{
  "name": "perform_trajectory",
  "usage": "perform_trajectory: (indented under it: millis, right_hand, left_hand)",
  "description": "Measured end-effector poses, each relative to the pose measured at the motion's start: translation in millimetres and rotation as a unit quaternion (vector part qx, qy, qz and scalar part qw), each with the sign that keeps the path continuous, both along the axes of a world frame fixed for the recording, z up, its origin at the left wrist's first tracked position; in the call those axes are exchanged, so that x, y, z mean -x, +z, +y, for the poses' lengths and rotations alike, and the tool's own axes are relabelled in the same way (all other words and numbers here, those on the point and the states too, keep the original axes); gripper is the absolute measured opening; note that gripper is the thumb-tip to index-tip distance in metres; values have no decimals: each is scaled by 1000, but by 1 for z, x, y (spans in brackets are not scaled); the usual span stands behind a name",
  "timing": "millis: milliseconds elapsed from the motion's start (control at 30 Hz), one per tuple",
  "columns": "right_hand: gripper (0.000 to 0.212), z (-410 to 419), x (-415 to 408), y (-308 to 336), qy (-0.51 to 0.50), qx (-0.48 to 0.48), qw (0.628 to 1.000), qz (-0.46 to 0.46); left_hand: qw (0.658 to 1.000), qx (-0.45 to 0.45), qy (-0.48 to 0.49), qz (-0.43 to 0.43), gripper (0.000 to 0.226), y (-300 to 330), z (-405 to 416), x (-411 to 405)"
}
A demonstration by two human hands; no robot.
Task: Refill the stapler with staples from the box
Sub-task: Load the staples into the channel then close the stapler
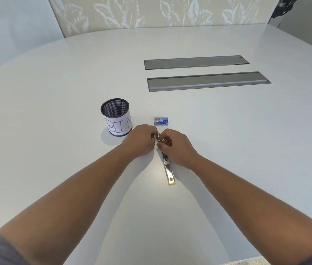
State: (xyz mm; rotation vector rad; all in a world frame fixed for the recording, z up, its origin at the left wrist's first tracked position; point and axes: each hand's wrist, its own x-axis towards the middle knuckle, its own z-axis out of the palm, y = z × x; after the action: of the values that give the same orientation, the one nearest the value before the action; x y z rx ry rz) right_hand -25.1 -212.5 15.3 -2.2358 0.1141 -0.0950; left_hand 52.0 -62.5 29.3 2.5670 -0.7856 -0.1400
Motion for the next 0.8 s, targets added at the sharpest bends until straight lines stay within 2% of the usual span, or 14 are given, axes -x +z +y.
perform_trajectory:
  millis: [400, 600, 800]
  right_hand:
    - [12, 10, 16, -9, -35, -16, 996, -80]
    - [24, 9, 22, -6, -19, -86, 992, -89]
    - [26, 7, 24, -5, 1, -57, 993, -106]
  left_hand:
    - [1000, -14, -13, -20, 30, -1, 0, 2]
    - [1000, -14, -11, -22, 28, -1, -1, 5]
    - [999, -28, -16, -19, 30, 3, -1, 6]
